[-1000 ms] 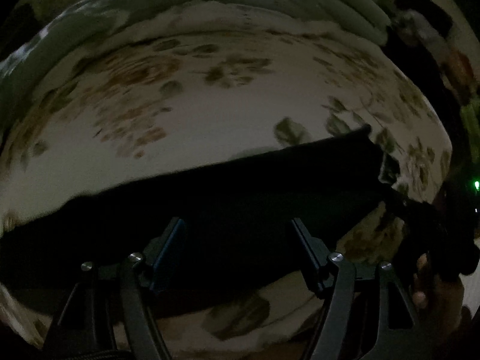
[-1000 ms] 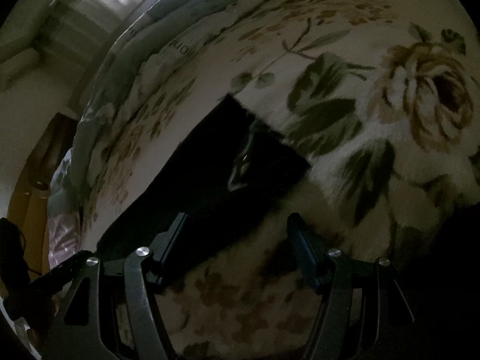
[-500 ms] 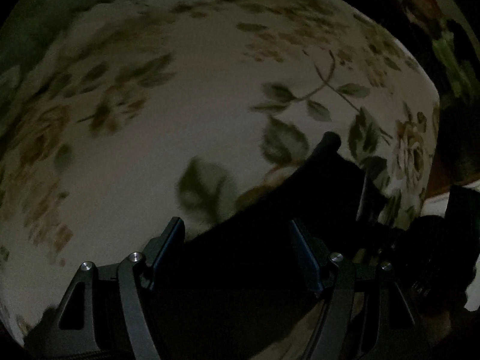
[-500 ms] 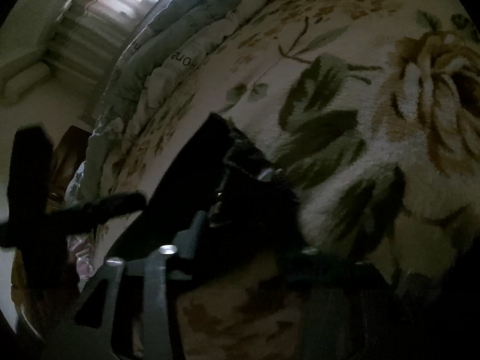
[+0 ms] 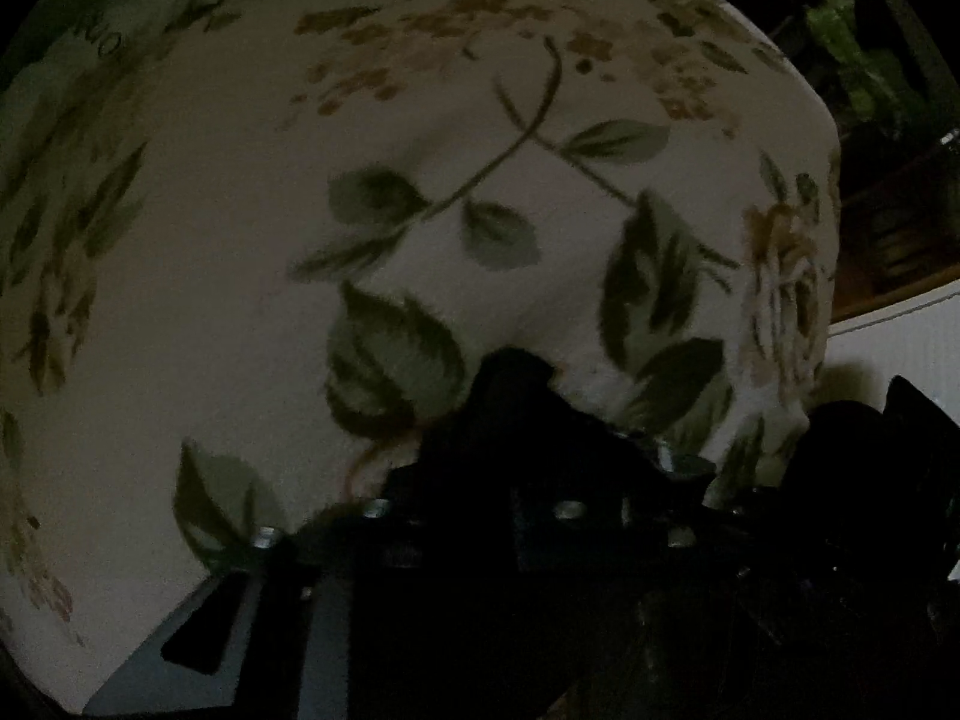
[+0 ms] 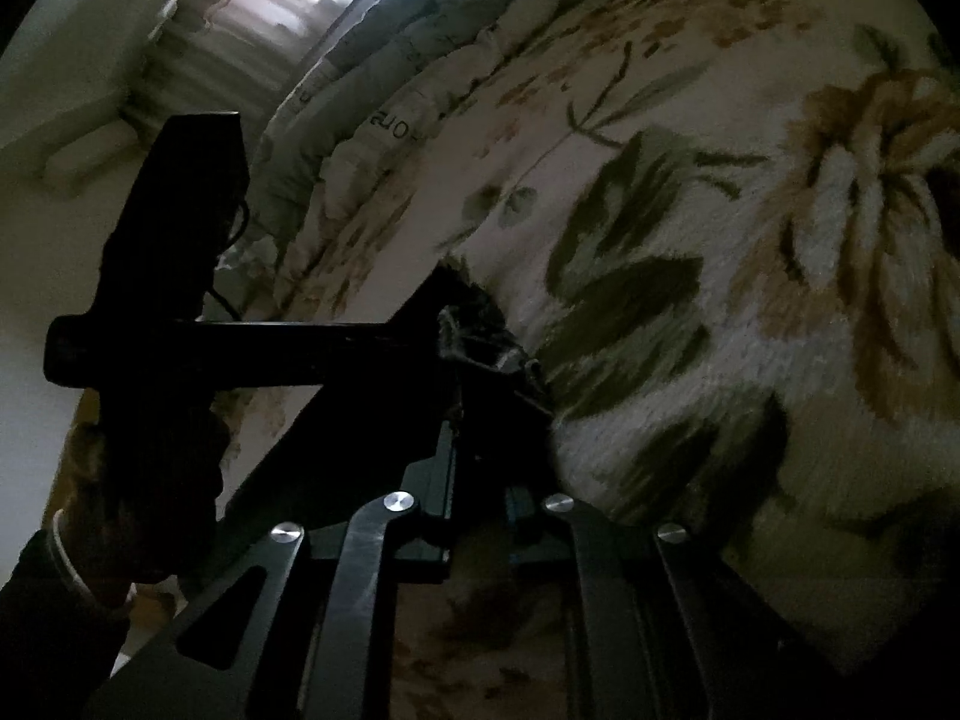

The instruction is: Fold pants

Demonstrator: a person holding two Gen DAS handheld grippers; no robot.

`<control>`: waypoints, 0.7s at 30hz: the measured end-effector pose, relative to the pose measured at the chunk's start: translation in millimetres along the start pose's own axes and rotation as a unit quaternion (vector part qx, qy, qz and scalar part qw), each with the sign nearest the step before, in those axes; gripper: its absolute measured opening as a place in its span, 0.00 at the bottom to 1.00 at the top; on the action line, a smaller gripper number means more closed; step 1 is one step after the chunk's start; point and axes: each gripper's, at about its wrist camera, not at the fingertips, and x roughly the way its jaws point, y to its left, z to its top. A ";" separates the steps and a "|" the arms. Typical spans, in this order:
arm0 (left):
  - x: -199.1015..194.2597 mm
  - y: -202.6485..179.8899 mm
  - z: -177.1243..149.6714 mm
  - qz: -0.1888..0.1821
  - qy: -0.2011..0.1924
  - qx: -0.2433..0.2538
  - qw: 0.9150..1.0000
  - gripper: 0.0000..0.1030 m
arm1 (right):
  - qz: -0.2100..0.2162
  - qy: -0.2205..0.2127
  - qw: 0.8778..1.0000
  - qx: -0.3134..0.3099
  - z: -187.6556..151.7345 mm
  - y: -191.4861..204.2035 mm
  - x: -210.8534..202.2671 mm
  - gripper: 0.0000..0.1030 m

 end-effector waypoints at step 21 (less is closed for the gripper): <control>-138.1 28.9 -96.2 -0.062 -0.193 -0.044 0.978 0.09 | 0.160 -0.013 0.983 -0.089 -6.7 107.7 -31.0 0.12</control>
